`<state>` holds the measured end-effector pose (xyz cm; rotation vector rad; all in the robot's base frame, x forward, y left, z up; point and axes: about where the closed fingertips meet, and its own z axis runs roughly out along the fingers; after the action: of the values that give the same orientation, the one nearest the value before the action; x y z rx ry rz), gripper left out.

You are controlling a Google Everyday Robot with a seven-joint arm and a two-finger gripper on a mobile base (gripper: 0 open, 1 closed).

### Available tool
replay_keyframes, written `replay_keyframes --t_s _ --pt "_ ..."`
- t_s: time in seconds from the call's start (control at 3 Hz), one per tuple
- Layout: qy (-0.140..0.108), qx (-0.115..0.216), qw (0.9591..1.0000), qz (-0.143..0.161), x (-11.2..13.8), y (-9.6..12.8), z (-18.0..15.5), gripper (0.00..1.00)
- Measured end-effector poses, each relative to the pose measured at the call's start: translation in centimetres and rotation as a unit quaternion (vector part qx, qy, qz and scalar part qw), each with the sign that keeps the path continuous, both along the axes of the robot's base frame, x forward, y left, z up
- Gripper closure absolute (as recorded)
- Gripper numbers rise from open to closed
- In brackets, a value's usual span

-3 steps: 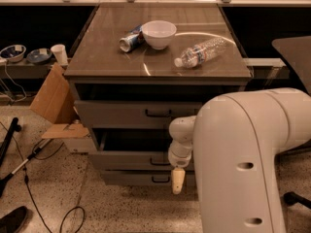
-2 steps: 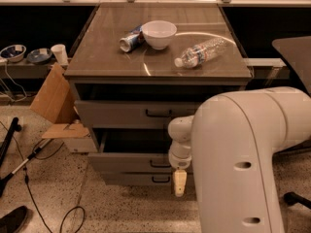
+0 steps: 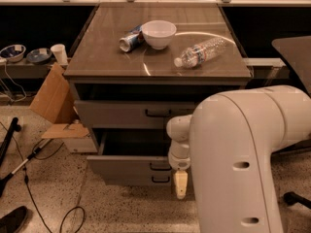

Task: Open middle drawer

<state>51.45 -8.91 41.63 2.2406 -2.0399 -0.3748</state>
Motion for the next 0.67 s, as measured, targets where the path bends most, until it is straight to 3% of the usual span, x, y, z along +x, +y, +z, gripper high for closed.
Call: replay_keyframes --t_s 0.33,0.67 --pt "0.000 0.000 1.0000 0.000 0.0 0.0 0.5 0.00" --pt "0.031 0.000 0.9994 0.015 -2.3 0.3 0.9 0.00"
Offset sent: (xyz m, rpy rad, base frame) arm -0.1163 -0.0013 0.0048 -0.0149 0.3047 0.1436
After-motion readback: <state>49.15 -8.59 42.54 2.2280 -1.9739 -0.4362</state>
